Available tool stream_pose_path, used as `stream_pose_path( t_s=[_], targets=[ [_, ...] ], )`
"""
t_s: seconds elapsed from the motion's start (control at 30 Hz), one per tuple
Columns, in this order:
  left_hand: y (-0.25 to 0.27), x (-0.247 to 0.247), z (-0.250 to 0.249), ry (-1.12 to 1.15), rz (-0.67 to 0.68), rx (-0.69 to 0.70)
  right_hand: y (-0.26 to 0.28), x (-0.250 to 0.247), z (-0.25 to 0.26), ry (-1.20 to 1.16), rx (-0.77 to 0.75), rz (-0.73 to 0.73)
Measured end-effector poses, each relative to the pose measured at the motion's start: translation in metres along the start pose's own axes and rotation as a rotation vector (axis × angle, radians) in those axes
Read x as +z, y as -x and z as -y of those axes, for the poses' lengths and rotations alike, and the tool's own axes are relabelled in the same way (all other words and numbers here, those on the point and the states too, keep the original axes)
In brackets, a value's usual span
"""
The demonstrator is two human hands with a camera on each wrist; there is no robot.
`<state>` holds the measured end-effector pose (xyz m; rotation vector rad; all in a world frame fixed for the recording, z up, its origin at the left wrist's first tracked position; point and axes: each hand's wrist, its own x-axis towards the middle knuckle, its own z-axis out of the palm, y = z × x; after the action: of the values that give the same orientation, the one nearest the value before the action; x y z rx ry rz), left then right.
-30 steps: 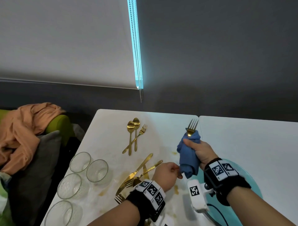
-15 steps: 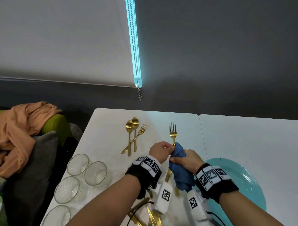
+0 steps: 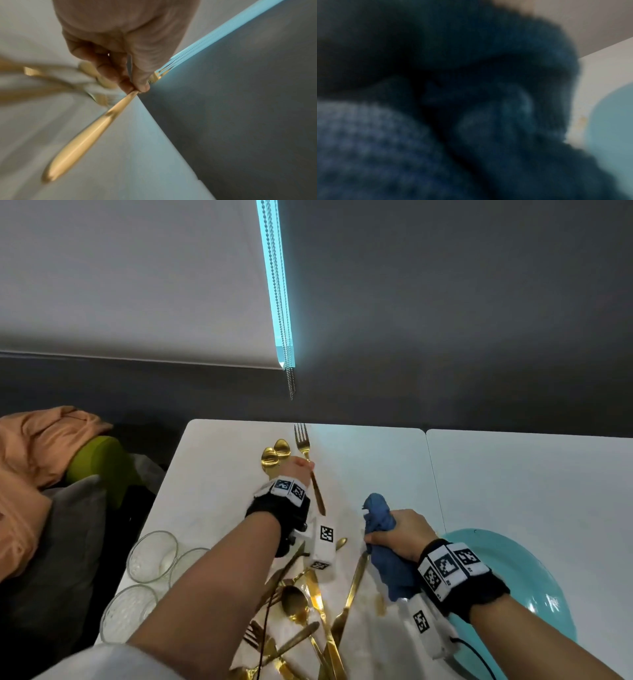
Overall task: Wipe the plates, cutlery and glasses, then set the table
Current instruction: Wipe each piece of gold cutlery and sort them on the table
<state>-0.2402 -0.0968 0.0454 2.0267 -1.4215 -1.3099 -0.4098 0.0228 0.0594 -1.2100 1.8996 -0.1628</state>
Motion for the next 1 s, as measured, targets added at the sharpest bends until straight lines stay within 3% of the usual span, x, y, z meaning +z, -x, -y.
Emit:
stream_pose_path(
  t_s=[0.13,0.27,0.47,0.57,0.63,0.73,0.9,1.0],
  targets=[
    [-0.024,-0.021,0.026,-0.295,-0.097,-0.08,-0.002,-0.016,-0.013,-0.062,0.054,-0.076],
    [-0.035,-0.021,0.044,-0.629,-0.115,-0.073,-0.002,-0.024,-0.028,-0.074,0.088,-0.091],
    [-0.022,-0.018,0.042,-0.53,-0.221,-0.071,0.007,-0.027,-0.043,-0.216,0.105,-0.105],
    [0.002,-0.008,0.037,-0.48,-0.027,0.02,0.015,-0.024,-0.045,-0.432,0.089,-0.055],
    [0.026,0.004,0.04,-0.571,0.13,0.083,0.02,-0.021,-0.047,-0.505,0.094,-0.022],
    [0.066,0.024,0.058,-0.707,0.287,0.042,0.024,-0.015,-0.05,-0.522,0.094,-0.011],
    [0.107,0.033,0.099,-0.818,0.347,-0.045,0.033,0.0,-0.056,-0.521,0.094,0.001],
    [0.135,0.03,0.121,-1.083,0.421,-0.048,0.042,0.006,-0.059,-0.489,0.092,0.017]
  ],
)
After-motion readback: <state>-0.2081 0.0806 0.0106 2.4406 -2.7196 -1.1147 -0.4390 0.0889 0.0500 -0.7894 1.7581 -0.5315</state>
